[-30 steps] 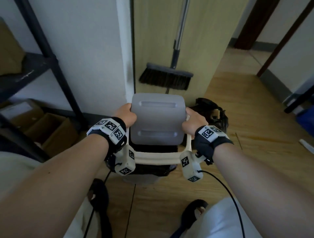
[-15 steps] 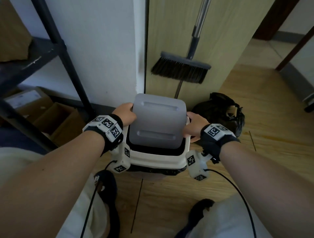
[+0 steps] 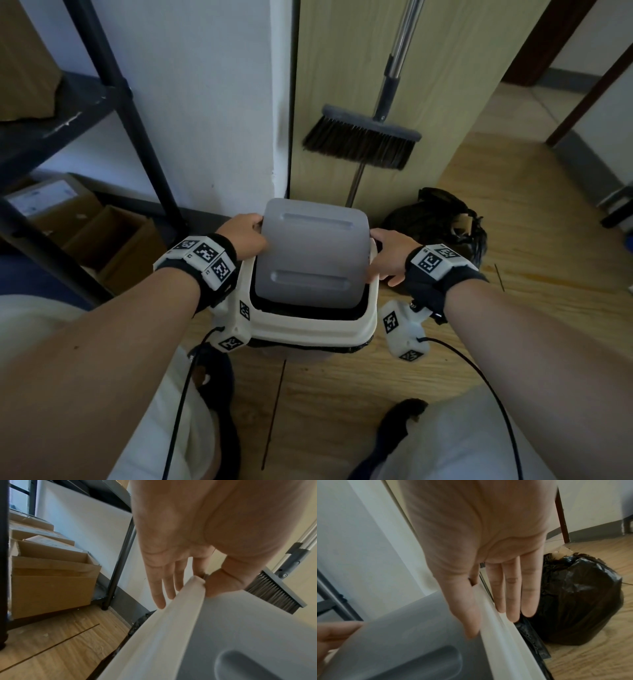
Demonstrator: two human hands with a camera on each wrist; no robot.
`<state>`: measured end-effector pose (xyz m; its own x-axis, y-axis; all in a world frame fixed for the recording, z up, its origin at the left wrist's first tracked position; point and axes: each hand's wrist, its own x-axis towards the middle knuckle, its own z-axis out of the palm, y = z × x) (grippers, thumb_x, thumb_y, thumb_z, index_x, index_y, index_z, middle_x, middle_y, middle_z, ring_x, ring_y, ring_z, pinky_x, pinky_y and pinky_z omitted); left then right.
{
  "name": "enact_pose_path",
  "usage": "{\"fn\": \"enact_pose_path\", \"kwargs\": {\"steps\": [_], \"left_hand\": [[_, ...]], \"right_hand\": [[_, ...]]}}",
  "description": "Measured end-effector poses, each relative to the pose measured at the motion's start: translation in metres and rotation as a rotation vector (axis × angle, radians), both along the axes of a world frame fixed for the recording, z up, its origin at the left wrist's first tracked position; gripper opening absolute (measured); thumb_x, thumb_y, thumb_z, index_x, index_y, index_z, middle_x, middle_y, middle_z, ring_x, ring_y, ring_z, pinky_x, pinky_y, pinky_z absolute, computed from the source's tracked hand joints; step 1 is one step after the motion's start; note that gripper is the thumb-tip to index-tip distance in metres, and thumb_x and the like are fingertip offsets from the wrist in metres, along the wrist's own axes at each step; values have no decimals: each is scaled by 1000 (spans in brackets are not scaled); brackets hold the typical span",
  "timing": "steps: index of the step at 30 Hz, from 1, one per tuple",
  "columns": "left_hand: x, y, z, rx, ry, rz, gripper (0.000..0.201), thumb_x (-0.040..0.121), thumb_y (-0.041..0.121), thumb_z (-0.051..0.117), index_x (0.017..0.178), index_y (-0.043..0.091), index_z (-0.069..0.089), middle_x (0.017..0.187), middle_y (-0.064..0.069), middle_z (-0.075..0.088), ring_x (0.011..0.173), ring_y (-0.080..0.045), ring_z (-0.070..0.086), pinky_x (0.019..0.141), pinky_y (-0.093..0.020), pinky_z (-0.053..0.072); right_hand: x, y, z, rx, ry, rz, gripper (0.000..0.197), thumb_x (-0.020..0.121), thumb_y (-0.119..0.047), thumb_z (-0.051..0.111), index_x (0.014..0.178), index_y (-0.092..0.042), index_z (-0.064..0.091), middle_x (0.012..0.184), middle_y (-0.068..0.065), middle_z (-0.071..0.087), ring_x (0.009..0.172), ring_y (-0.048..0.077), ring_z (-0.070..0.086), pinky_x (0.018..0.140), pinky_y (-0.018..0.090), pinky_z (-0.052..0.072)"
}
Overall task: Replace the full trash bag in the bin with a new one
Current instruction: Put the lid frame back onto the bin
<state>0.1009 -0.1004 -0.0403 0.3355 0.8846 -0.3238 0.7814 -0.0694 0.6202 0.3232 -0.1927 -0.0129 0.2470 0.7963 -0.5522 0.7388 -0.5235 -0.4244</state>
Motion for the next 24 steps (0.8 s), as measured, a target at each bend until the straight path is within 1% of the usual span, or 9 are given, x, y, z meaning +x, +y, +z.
{"fn": "enact_pose_path", "kwargs": {"steps": [2,5,7,9,12,16,19,22,24], "left_hand": [[-2,1,-2,-39,-16,-2,44,80,3,57,123,7,54,117,-14,60,94,-24,53,78,-29,43],[-9,2,-8,-176,16,-55,84,73,3,68,145,24,30,133,-8,50,111,-27,52,87,-39,50],[-13,3,-10,-210,83,-123,105,67,5,77,149,28,15,142,-8,43,122,-30,48,94,-42,49],[-15,3,-13,-198,114,-163,116,63,9,83,150,27,9,145,-8,39,127,-31,45,95,-42,48],[-14,0,-20,-159,101,-167,120,61,13,86,150,24,6,145,-8,40,129,-30,42,98,-40,43],[-14,2,-23,-152,57,-168,119,61,15,86,150,19,7,145,-8,40,133,-27,39,105,-36,35],[-16,5,-26,-172,31,-156,121,60,15,87,150,23,7,145,-8,40,132,-28,40,102,-38,39],[-18,7,-30,-184,12,-138,125,57,17,88,149,30,5,144,-7,39,129,-30,42,95,-42,46],[-19,8,-33,-205,-9,-113,127,57,17,88,149,33,3,145,-8,37,128,-31,42,94,-44,47]], "right_hand": [[0,-3,1,-51,7,21,89,71,-3,77,144,-25,33,126,11,58,108,33,62,91,51,53],[-2,-4,0,-111,-18,57,107,68,-2,80,149,-30,17,132,12,54,109,33,61,93,50,52],[-3,-4,-1,-108,-44,80,109,67,-3,81,150,-29,15,134,11,52,109,32,60,93,48,53],[-2,-5,-3,-106,-56,91,112,66,-5,82,150,-30,12,134,9,52,104,28,61,92,47,53],[-1,-6,-3,-112,-66,111,116,65,-10,84,150,-31,8,130,8,55,96,25,62,90,47,54],[-2,-3,-2,-134,-116,169,119,61,-17,86,150,-27,8,128,11,56,104,32,63,90,48,53],[-1,-1,-4,-136,-129,178,118,60,-18,87,149,-26,10,125,11,57,105,33,62,91,49,53],[-1,-1,-8,-135,-87,153,119,62,-12,85,149,-30,6,121,11,59,98,31,66,87,49,55],[1,-2,-10,-124,-30,111,120,65,-6,83,150,-31,2,127,9,56,101,29,64,89,49,55]]}}
